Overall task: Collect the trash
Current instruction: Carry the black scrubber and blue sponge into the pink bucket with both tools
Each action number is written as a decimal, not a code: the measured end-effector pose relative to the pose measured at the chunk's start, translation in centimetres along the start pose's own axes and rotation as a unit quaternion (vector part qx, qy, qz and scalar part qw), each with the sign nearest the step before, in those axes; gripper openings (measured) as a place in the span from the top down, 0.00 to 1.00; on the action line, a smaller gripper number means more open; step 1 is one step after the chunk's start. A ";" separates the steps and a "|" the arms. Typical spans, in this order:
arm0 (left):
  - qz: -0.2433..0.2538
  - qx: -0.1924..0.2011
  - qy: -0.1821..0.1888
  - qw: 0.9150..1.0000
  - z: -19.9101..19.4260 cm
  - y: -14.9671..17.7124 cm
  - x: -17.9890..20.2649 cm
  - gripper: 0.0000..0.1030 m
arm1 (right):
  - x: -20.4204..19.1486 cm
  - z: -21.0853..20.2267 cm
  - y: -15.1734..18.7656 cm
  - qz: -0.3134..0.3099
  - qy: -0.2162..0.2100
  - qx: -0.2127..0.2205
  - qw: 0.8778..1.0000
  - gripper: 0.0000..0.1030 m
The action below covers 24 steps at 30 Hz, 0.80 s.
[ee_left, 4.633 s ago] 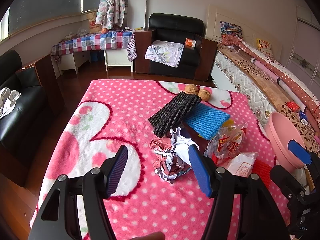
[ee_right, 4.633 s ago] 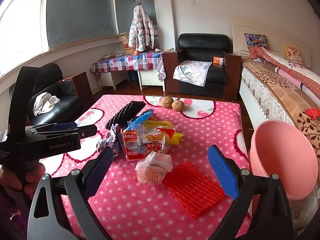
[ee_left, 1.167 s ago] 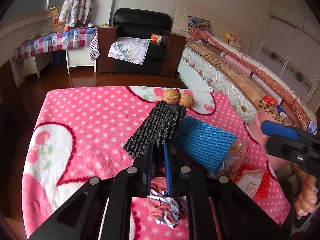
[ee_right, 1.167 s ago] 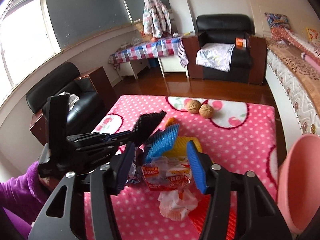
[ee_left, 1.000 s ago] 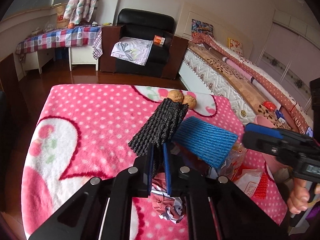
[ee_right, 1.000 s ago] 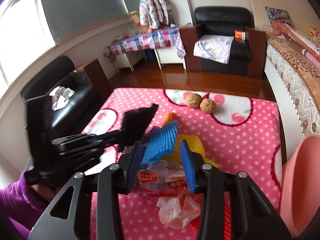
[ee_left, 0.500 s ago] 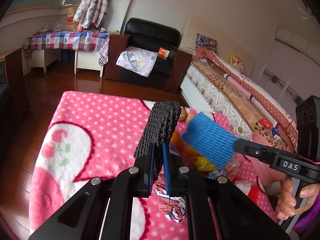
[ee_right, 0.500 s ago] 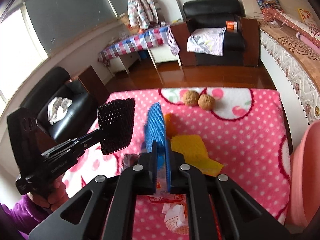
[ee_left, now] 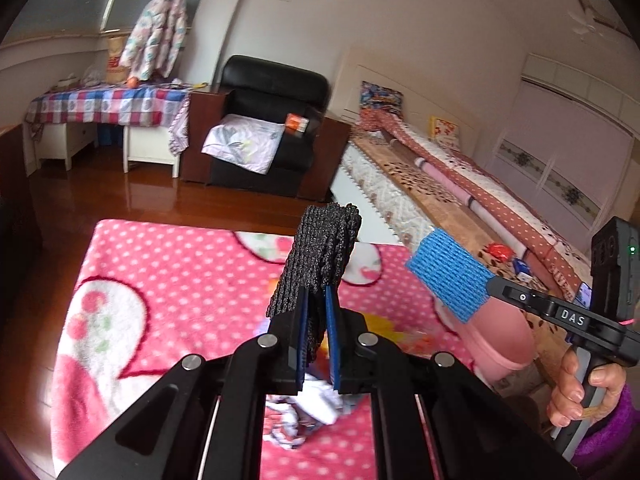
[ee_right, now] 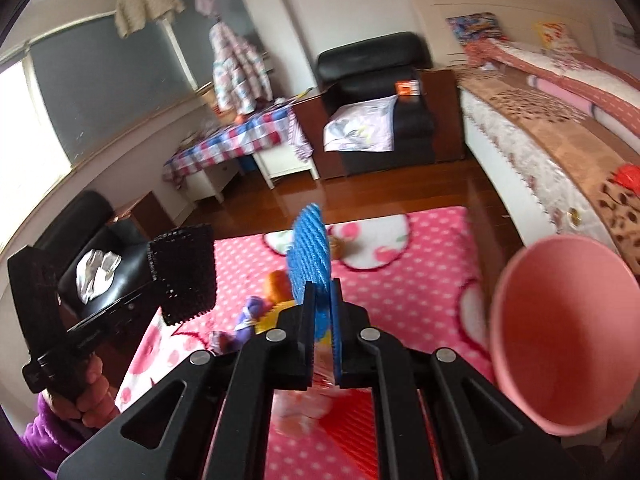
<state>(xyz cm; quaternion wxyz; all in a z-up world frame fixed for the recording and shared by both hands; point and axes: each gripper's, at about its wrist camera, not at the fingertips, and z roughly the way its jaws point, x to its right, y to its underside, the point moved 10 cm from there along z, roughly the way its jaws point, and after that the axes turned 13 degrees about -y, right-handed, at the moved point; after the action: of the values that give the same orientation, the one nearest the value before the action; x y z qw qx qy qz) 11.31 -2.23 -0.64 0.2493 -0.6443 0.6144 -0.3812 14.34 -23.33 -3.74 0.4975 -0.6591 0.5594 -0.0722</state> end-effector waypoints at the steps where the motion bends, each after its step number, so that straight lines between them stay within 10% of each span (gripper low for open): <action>1: 0.005 0.000 0.005 1.000 0.0 0.1 0.8 0.92 | 0.8 -0.7 -0.1 0.008 0.003 0.007 1.000 0.93; 24: 0.108 -0.057 0.158 0.980 2.6 2.8 24.2 0.92 | 17.3 -12.7 4.3 0.101 0.155 0.082 0.979 0.93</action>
<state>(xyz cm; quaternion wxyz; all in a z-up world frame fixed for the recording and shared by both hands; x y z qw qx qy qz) 10.60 -26.66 0.15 0.1515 -0.5190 0.7325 -0.4137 9.48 -44.12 -8.54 0.4616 -0.5372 0.6856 -0.1681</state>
